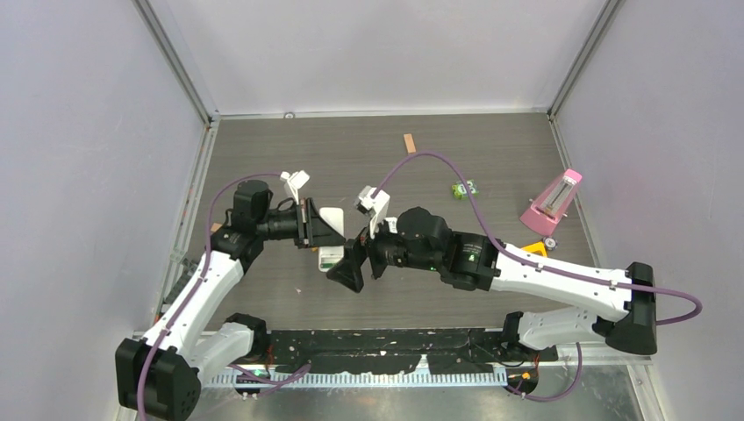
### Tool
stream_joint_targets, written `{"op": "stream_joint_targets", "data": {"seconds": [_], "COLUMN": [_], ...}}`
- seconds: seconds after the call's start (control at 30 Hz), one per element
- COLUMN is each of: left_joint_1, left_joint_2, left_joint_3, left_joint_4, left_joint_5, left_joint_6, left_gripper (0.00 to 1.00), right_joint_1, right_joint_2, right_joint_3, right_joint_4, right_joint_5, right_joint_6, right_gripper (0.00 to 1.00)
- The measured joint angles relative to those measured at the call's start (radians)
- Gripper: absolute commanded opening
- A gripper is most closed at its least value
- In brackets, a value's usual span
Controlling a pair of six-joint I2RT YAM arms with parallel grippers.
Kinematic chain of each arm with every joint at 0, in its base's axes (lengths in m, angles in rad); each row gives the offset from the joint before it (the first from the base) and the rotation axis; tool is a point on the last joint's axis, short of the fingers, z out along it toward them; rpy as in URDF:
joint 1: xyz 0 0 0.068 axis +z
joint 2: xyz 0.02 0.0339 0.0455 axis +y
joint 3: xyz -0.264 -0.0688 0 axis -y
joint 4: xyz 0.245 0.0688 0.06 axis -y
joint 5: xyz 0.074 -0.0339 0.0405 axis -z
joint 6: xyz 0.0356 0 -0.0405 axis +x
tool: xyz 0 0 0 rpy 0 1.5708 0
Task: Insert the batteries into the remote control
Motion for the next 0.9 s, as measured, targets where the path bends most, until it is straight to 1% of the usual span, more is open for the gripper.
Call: {"op": "stream_joint_targets", "data": {"seconds": [0.1,0.2,0.37,0.43,0.5,0.53,0.7,0.9], "left_joint_1": [0.000,0.000,0.000,0.000,0.000,0.000,0.000,0.000], "left_joint_2": [-0.006,-0.014,-0.016,-0.018,-0.021,-0.021,-0.022,-0.022], "left_joint_3": [-0.006,-0.016,-0.027,-0.032,-0.035,-0.036,-0.036,-0.036], "left_joint_4": [0.026,0.048,0.062,0.063,0.065,0.066,0.077,0.090], "left_joint_5": [-0.008,-0.012,-0.014,-0.014,-0.014,-0.014,-0.014,-0.014], "left_joint_6": [-0.026,-0.050,-0.073,-0.077,-0.080,-0.082,-0.097,-0.101], "left_gripper": [0.00,0.00,0.00,0.00,0.00,0.00,0.00,0.00], "right_joint_1": [-0.013,-0.025,-0.042,-0.050,-0.060,-0.067,-0.100,-0.109], "right_joint_2": [0.015,0.031,0.077,0.083,0.084,0.084,0.093,0.123], "right_joint_3": [-0.012,-0.056,-0.109,-0.128,-0.147,-0.157,-0.195,-0.200], "right_joint_4": [0.001,0.043,0.104,0.133,0.165,0.187,0.270,0.320], "right_joint_5": [0.012,0.011,-0.006,-0.012,-0.019,-0.024,-0.051,-0.079], "right_joint_6": [0.141,0.274,0.425,0.468,0.509,0.529,0.606,0.638], "right_gripper": [0.95,0.95,0.95,0.96,0.99,0.99,0.89,0.86]}}
